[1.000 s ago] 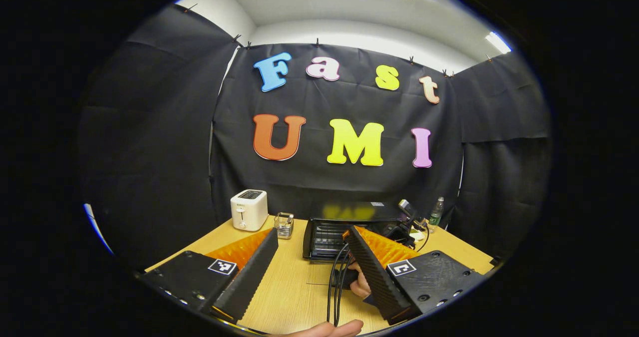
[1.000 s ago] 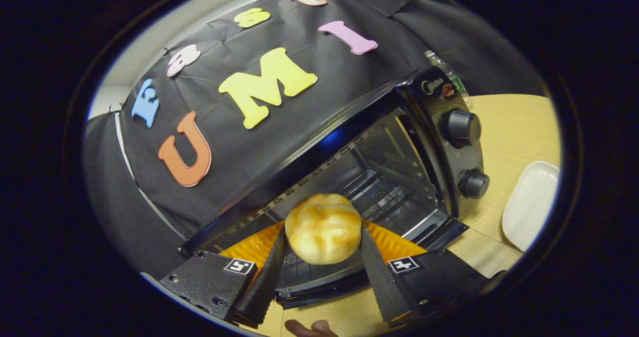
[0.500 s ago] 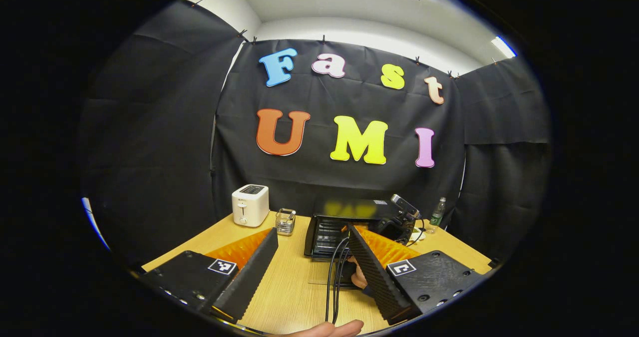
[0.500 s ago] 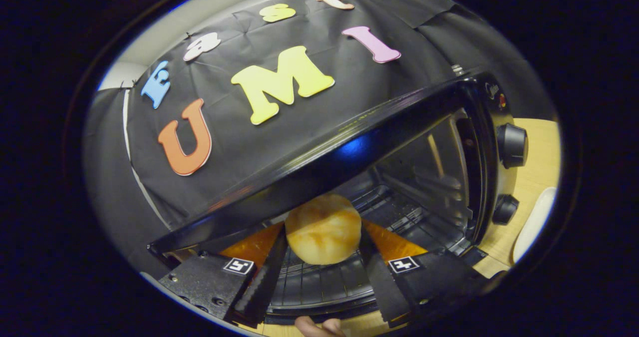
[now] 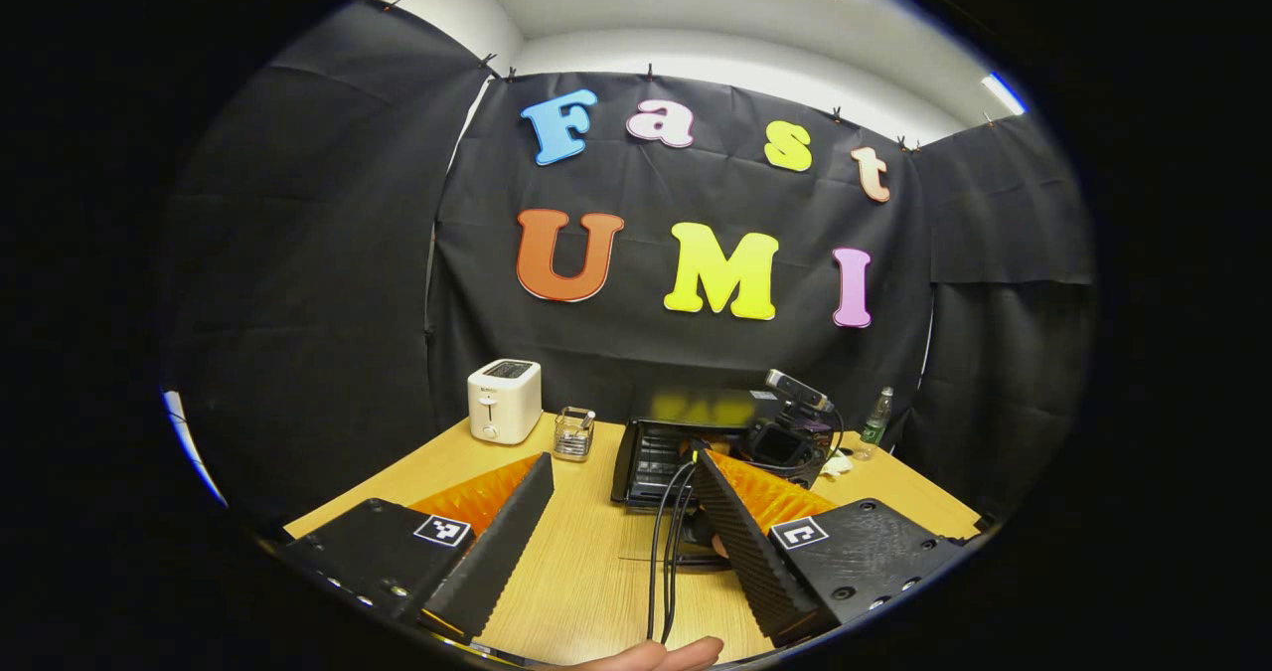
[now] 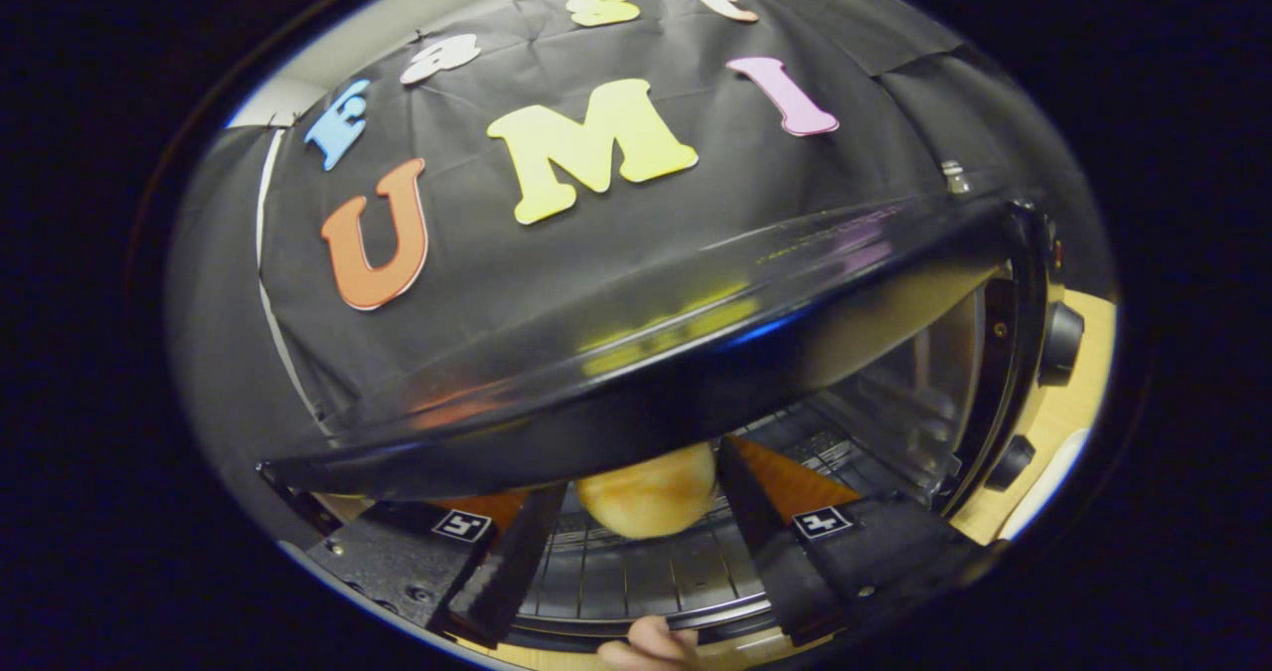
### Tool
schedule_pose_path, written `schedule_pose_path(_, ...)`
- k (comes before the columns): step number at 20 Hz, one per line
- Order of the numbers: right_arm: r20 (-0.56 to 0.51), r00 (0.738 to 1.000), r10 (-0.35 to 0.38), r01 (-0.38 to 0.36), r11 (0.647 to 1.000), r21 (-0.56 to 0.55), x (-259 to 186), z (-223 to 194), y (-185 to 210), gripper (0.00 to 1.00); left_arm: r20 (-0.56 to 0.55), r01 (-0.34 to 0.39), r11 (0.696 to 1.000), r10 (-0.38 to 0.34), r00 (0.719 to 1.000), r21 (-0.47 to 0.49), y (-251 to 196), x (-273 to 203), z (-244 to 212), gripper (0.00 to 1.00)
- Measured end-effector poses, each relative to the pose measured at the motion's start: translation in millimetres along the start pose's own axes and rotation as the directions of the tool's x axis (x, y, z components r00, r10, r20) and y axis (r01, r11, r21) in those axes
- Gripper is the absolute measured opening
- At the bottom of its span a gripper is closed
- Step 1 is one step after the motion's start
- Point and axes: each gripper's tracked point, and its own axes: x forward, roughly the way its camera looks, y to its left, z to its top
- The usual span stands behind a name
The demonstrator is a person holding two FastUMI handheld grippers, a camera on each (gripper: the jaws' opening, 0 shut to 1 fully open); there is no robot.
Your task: Open the electric oven with the left hand, put the food in, and close the electric oven.
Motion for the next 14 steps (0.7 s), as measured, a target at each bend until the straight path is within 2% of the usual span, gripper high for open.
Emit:
schedule_pose_path(3, -0.006, 1.000, 0.027, -0.027, 1.000, -0.007, -13, 0, -1, 0.96, -0.007, 0.003, 1.000, -0.003, 1.000, 0.014, -2, 1, -2, 0.94)
schedule_pose_path(9, -0.028, 0.994, 0.103, -0.103, 0.995, 0.000, -57, 11, -13, 0.96, -0.017, 0.015, 1.000, -0.014, 1.000, 0.018, -9, 1, -7, 0.94)
schedule_pose_path(14, -0.049, 0.968, 0.247, -0.244, 0.968, 0.066, -117, 38, -10, 0.96, -0.037, 0.036, 0.999, -0.034, 0.999, 0.039, -20, 8, -17, 0.94)
